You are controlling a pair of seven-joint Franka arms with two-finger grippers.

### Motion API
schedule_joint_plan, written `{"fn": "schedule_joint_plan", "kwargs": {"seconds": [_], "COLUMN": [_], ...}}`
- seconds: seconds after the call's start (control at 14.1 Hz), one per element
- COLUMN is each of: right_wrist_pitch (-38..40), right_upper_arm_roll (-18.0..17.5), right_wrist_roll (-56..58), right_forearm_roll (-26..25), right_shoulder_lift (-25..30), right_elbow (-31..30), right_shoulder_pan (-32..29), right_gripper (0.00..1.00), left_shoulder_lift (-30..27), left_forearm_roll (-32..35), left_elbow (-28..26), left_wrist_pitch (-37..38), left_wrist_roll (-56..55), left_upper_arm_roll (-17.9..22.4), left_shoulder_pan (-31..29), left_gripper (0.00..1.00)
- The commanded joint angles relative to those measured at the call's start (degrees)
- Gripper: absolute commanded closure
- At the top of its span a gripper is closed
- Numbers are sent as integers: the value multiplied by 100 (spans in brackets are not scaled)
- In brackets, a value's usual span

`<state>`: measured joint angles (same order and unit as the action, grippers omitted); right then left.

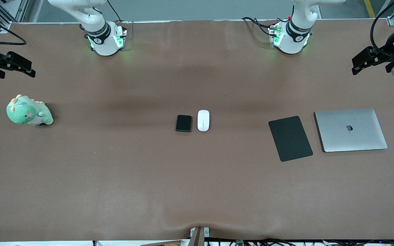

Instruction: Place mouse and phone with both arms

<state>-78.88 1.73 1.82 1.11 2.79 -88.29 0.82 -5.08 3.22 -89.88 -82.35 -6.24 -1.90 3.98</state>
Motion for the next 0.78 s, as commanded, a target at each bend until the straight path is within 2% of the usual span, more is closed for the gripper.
{"fn": "schedule_joint_plan", "kwargs": {"seconds": [0.0, 0.28, 0.71], "right_wrist_pitch": [30, 30, 13], "right_upper_arm_roll": [-6, -6, -6], "right_wrist_roll": [47, 47, 47], "right_forearm_roll": [91, 91, 91], "right_shoulder_lift": [46, 29, 2], "right_elbow": [-39, -39, -31], "right_shoulder_pan": [-56, -47, -47], "right_gripper": [0, 0, 0], "left_shoulder_lift": [69, 551, 1324], "left_forearm_roll": [82, 30, 38], "left_elbow": [138, 620, 1051], "left_wrist_pitch": [96, 87, -62], "left_wrist_roll": [-9, -61, -1598], "left_upper_arm_roll": [-21, -91, -513], "left_shoulder_pan": [32, 129, 708], "left_gripper": [0, 0, 0]}}
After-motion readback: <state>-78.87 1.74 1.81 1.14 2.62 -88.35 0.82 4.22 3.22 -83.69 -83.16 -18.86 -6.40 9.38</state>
